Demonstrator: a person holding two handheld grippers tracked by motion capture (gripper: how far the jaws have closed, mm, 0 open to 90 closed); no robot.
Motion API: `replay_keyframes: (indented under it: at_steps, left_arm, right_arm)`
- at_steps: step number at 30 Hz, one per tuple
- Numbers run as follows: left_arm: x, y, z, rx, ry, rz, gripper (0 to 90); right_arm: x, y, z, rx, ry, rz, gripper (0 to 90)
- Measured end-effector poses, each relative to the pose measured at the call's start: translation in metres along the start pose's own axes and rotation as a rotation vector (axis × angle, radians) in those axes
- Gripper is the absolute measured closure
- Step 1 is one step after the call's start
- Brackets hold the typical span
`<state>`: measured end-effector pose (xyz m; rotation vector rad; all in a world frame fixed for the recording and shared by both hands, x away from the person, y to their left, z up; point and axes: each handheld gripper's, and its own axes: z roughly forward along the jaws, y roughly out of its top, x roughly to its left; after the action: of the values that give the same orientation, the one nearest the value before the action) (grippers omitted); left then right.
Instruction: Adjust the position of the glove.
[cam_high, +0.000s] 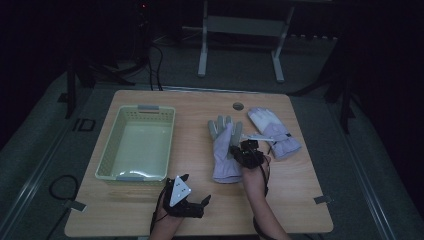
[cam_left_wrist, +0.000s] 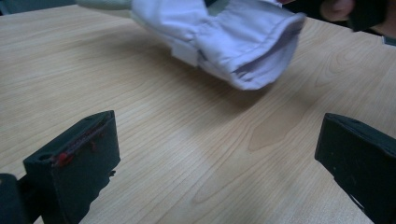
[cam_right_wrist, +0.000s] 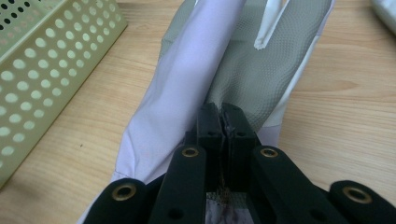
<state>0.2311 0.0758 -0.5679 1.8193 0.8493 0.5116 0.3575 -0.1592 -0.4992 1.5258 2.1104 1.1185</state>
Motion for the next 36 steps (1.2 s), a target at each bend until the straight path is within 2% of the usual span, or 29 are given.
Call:
replay_keyframes:
  at_steps: [5,10,14,15,18,26,30,36]
  left_arm:
    - [0.000,0.000,0.000,-0.003,-0.002,-0.002,0.0]
    - [0.000,0.000,-0.001,-0.002,-0.003,0.001,0.0]
    - [0.000,0.000,-0.001,-0.003,-0.005,-0.001,0.0]
    - [0.000,0.000,-0.001,-0.002,-0.005,0.000,0.0]
    - [0.000,0.000,0.000,-0.003,-0.007,0.000,0.0]
    - [0.000,0.000,0.000,-0.002,-0.007,0.001,0.0]
    - [0.000,0.000,0.000,0.001,-0.007,-0.001,0.0]
    - [0.000,0.000,0.000,0.002,-0.004,0.001,0.0]
  right_arm:
    - [0.007,0.004,0.020,0.016,-0.014,-0.002,87.3]
    - [0.009,0.004,0.030,0.028,-0.027,-0.004,87.2]
    - [0.009,-0.002,0.043,0.069,-0.035,-0.012,85.7]
    - [0.007,-0.008,0.051,0.088,-0.041,-0.016,82.6]
    - [0.006,-0.013,0.054,0.085,-0.041,-0.015,79.0]
    - [0.005,-0.007,0.047,0.076,-0.028,-0.017,72.3]
    - [0.000,-0.004,0.034,0.042,-0.038,-0.042,64.8]
    - [-0.017,0.003,0.018,0.020,-0.053,-0.117,62.6]
